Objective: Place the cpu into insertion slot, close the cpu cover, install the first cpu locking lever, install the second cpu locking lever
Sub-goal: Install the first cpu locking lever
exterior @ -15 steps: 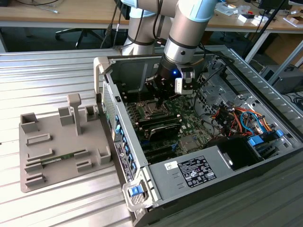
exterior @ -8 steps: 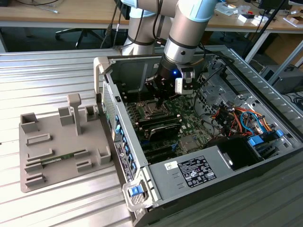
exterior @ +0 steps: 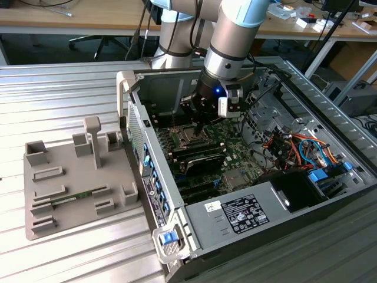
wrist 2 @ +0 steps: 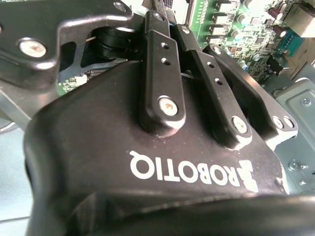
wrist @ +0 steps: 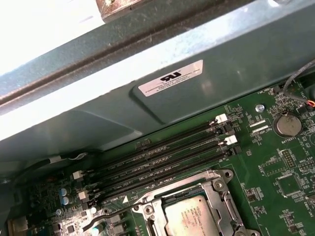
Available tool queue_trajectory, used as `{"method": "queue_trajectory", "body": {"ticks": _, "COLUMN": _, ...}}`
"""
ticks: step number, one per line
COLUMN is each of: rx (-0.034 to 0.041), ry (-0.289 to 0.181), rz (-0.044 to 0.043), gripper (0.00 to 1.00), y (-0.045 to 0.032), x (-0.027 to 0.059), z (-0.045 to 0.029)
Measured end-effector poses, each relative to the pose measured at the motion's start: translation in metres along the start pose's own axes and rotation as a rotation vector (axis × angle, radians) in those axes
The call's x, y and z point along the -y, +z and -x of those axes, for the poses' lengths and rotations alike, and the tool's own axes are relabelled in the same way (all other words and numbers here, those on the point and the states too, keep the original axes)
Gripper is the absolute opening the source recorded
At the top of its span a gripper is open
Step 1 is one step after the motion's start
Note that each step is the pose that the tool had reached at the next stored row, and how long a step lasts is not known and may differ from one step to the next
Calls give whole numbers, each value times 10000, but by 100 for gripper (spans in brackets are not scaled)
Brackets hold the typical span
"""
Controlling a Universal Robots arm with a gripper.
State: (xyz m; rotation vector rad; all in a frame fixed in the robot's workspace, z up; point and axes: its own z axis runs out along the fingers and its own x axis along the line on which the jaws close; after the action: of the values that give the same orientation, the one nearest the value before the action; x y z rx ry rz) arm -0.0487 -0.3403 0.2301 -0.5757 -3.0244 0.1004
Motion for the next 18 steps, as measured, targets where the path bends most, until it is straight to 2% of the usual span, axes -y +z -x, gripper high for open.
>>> {"method": "queue_trajectory", "body": {"ticks": 18, "rx": 15, "ry": -205, "rz": -10, "gripper": 10, "y": 0, "x": 0, "z": 0}}
